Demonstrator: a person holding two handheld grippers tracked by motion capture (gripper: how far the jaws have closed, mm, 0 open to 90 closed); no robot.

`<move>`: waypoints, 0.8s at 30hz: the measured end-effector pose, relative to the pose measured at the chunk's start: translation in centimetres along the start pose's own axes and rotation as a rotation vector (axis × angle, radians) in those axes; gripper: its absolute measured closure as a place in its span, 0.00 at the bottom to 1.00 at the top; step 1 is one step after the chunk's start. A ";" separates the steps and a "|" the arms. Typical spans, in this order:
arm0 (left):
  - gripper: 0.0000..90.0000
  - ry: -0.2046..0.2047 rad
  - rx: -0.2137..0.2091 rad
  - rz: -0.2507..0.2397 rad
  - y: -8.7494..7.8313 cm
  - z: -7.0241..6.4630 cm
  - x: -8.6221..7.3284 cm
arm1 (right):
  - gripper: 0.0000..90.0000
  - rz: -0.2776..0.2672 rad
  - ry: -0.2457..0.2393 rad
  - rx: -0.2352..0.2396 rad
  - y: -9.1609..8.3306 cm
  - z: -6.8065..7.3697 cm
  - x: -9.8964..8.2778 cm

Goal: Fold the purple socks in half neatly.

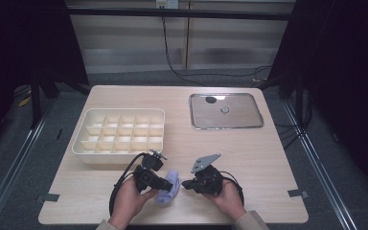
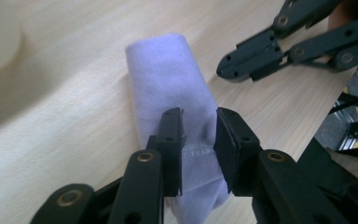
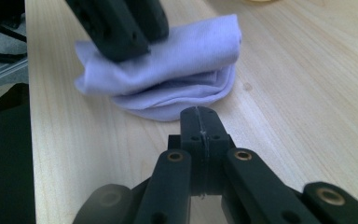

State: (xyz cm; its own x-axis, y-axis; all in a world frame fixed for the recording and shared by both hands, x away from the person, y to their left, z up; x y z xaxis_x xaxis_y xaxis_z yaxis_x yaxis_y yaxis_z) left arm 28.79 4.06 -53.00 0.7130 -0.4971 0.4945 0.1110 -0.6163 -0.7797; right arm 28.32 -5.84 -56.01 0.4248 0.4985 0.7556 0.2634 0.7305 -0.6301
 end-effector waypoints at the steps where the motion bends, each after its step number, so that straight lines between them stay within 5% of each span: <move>1: 0.77 -0.009 0.002 -0.005 -0.2 0.1 0.1 | 1.00 0.000 -0.003 0.003 0.0 0.0 0.0; 8: 0.68 -0.039 -0.006 -0.031 -1.6 0.7 0.7 | 1.00 -0.002 -0.018 0.012 0.2 0.3 0.0; 24: 0.60 -0.115 0.007 -0.017 -1.1 2.8 -0.1 | 1.00 0.013 -0.020 0.016 0.3 0.8 -0.2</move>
State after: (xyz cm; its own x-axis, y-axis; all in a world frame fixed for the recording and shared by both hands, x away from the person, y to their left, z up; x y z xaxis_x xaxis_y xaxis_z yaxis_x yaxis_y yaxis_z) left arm 30.48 6.47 -53.30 0.7857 -0.4128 0.4607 0.1287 -0.6193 -0.7745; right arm 27.65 -5.35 -56.27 0.4105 0.5177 0.7507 0.2439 0.7309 -0.6374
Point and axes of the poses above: each handheld gripper's, and its own axes: y roughly forward along the jaws, x roughly out of its top, z roughly to its left, the point moved 10 cm from there along y, roughly forward along the jaws, and after that the axes turned 7 degrees about -z, right-handed, at the moved point
